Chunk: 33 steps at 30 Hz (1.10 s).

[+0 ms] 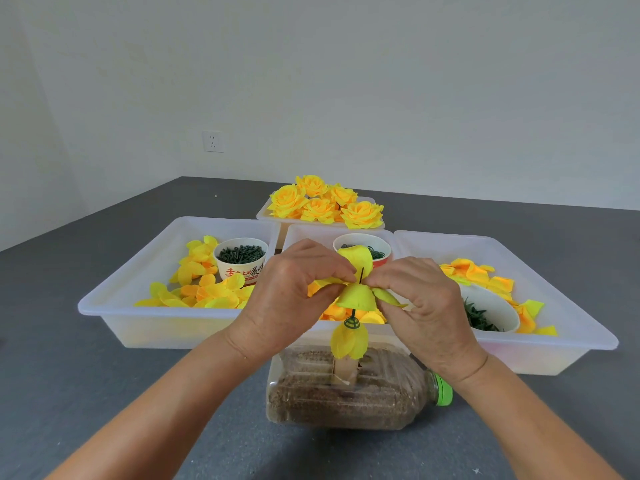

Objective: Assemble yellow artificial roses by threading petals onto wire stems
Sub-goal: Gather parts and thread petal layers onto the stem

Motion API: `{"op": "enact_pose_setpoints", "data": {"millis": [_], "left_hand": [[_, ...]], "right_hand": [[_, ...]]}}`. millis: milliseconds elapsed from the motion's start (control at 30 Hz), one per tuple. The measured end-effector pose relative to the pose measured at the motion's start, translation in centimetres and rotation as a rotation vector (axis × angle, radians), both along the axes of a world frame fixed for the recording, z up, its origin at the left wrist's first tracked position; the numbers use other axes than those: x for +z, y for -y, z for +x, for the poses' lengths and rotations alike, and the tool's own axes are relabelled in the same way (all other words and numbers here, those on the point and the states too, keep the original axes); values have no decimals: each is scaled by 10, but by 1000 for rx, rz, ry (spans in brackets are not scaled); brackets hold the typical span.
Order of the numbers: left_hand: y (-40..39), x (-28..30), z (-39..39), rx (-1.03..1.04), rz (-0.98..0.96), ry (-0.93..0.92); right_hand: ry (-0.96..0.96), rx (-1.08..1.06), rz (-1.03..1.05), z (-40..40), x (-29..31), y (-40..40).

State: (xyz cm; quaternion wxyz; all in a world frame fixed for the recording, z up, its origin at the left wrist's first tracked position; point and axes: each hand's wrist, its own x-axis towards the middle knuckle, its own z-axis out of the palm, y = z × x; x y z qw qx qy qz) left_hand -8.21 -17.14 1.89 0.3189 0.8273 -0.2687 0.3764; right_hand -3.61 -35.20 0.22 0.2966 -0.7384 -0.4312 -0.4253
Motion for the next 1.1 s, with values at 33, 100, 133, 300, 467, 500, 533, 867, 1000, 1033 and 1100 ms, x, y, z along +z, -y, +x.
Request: {"op": "enact_pose_setpoints", "data": {"millis": [33,100,133,300,467,500,533,867,1000,1033,1100], "left_hand": [[-1,-1,0,-3,2,0],[-1,-2,0,-8,20,6],[-2,-3,0,-9,32,8],[-4,-9,0,-22,42,-3],[-5,-14,-2,-26,51,-15],[-5,-15,-3,-26,53,-20],[-5,-16,-3,-25,54,-26],[-7,-27,-7,-25,117,-31],[-8,-28,-7,-27,147,-28],[-8,-28,-6,-25,155,-27],[-7,-28,-6,-22,175,-18]], "right_hand": [[5,4,-9,0,-1,0],[13,-1,-25,0,-4,1],[17,-9,-34,0,-5,1],[26,-36,-89,0,-10,2],[21,-14,-104,-1,-14,3],[21,-16,-103,-1,-14,3],[24,-19,-104,-1,-15,4],[36,-21,-107,-4,-24,4],[43,-39,-120,-3,-24,3],[47,-36,-122,-3,-24,3],[58,-25,-125,-3,-23,3]]}}
